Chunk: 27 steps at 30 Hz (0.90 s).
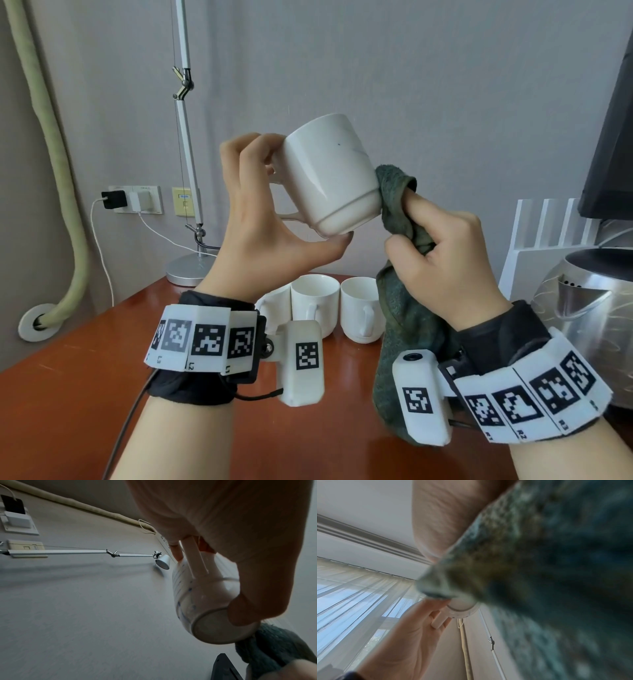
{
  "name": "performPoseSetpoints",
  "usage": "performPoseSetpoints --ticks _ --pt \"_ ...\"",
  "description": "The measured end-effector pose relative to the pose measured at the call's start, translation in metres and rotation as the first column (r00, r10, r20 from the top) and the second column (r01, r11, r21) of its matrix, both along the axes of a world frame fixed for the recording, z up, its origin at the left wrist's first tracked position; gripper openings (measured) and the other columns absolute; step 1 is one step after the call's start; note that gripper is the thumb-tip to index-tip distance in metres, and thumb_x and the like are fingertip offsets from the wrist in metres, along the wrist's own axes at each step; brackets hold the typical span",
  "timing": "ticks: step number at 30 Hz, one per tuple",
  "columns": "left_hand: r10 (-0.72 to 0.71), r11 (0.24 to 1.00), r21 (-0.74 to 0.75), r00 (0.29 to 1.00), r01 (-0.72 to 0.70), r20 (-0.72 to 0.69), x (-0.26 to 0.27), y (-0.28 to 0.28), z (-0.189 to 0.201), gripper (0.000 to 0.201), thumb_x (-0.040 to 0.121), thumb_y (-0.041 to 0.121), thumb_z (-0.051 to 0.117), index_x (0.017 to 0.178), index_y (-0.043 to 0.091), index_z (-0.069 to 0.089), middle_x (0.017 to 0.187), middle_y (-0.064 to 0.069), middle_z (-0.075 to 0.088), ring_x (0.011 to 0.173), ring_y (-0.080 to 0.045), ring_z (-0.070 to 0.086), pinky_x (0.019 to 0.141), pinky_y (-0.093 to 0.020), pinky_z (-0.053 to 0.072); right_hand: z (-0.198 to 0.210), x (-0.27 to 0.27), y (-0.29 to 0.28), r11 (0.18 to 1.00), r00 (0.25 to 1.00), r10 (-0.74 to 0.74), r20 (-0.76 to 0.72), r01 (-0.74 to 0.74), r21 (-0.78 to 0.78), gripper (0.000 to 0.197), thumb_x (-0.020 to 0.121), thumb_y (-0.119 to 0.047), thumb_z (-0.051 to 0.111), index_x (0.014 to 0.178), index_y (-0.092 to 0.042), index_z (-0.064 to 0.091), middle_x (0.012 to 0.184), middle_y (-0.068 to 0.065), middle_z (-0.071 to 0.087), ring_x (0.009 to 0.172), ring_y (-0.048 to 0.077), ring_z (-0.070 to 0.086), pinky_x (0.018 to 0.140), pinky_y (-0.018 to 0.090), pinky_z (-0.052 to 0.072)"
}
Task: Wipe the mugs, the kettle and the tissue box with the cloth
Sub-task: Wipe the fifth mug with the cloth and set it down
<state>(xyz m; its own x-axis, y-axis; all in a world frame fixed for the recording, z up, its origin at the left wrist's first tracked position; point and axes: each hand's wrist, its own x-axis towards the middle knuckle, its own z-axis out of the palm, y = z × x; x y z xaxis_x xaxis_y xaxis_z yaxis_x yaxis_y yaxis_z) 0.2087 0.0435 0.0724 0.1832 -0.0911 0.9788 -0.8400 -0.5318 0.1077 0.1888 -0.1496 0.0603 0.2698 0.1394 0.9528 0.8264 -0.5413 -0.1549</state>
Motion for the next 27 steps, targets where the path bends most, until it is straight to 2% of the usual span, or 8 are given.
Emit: performPoseSetpoints --ticks 3,7,10,12,14,17,22,27 --pt "0.013 1.0 -0.01 1.0 -0.013 -0.005 0.002 0.0 -0.001 0.089 0.059 0.028 0.085 0.125 -0.01 0.039 0.119 -0.005 0.029 0.114 -0.025 0.041 0.097 -0.034 0.047 -0.001 -0.002 0.002 0.998 0.999 0.046 0.028 -0.047 0.032 0.028 0.074 -0.013 0.042 0.084 0.001 0.065 0.048 -0.009 0.028 0.047 0.015 0.027 0.045 0.02 0.022" --pt "-0.01 1.0 -0.021 1.0 0.01 -0.001 0.001 0.0 -0.001 0.089 0.06 0.034 0.082 0.126 -0.008 0.038 0.119 0.007 0.026 0.113 -0.02 0.04 0.098 -0.029 0.046 -0.001 -0.001 0.0 0.963 0.998 0.054 -0.014 -0.049 0.264 0.021 0.083 -0.018 0.048 0.085 -0.013 0.069 0.05 -0.006 0.038 0.05 0.013 0.035 0.048 0.02 0.028" --pt "-0.015 1.0 0.007 1.0 0.014 0.016 -0.001 -0.006 0.0 0.089 0.058 0.028 0.084 0.124 -0.01 0.039 0.117 0.003 0.028 0.112 -0.02 0.039 0.095 -0.029 0.046 0.002 -0.002 0.005 0.941 0.959 0.177 -0.22 -0.1 0.322 0.048 0.084 -0.053 0.052 0.07 -0.007 0.053 0.055 0.0 0.05 0.056 0.018 0.045 0.052 0.031 0.037" --pt "-0.016 1.0 0.025 1.0 0.016 0.016 -0.002 -0.012 -0.001 0.088 0.057 0.025 0.085 0.123 -0.012 0.04 0.117 -0.004 0.03 0.111 -0.021 0.041 0.093 -0.029 0.047 0.003 -0.004 0.008 0.943 0.925 0.231 -0.301 -0.137 0.303 0.061 0.076 -0.066 0.055 0.078 -0.005 0.056 0.061 -0.003 0.056 0.059 0.012 0.051 0.054 0.023 0.04" --pt "-0.032 0.999 0.04 0.999 0.031 0.011 -0.004 -0.018 -0.003 0.089 0.058 0.026 0.084 0.126 -0.011 0.04 0.118 -0.009 0.032 0.113 -0.022 0.042 0.094 -0.025 0.045 0.005 -0.005 0.009 0.935 0.899 0.281 -0.336 -0.178 0.305 0.058 0.071 -0.065 0.062 0.089 -0.011 0.062 0.072 -0.009 0.064 0.068 0.002 0.059 0.059 0.012 0.042" --pt "-0.039 0.997 0.067 0.999 0.04 -0.005 -0.005 -0.021 -0.004 0.096 0.058 0.024 0.087 0.134 -0.004 0.037 0.121 -0.01 0.031 0.118 -0.022 0.04 0.1 -0.023 0.041 0.006 -0.004 0.009 0.896 0.86 0.363 -0.358 -0.218 0.387 0.048 0.069 -0.057 0.07 0.096 -0.017 0.065 0.087 -0.006 0.07 0.082 0.007 0.066 0.068 0.018 0.049" --pt "0.105 0.982 0.153 0.993 -0.112 0.055 -0.01 -0.021 0.001 0.091 0.065 0.033 0.077 0.138 -0.001 0.035 0.121 -0.003 0.029 0.117 -0.022 0.041 0.098 -0.047 0.046 0.005 -0.011 0.016 0.88 0.889 0.344 -0.301 -0.195 0.432 0.046 0.072 -0.045 0.078 0.103 -0.017 0.061 0.092 -0.004 0.07 0.086 0.012 0.068 0.072 0.035 0.056" --pt "0.056 0.991 0.12 0.998 -0.055 -0.004 -0.011 -0.03 0.001 0.096 0.071 0.026 0.085 0.139 -0.013 0.029 0.125 -0.005 0.027 0.119 -0.022 0.042 0.103 -0.014 0.035 0.006 -0.021 0.024 0.912 0.978 0.036 -0.204 0.051 0.407 0.061 0.066 -0.059 0.078 0.11 -0.023 0.055 0.093 -0.012 0.066 0.086 0.007 0.063 0.071 0.031 0.053"
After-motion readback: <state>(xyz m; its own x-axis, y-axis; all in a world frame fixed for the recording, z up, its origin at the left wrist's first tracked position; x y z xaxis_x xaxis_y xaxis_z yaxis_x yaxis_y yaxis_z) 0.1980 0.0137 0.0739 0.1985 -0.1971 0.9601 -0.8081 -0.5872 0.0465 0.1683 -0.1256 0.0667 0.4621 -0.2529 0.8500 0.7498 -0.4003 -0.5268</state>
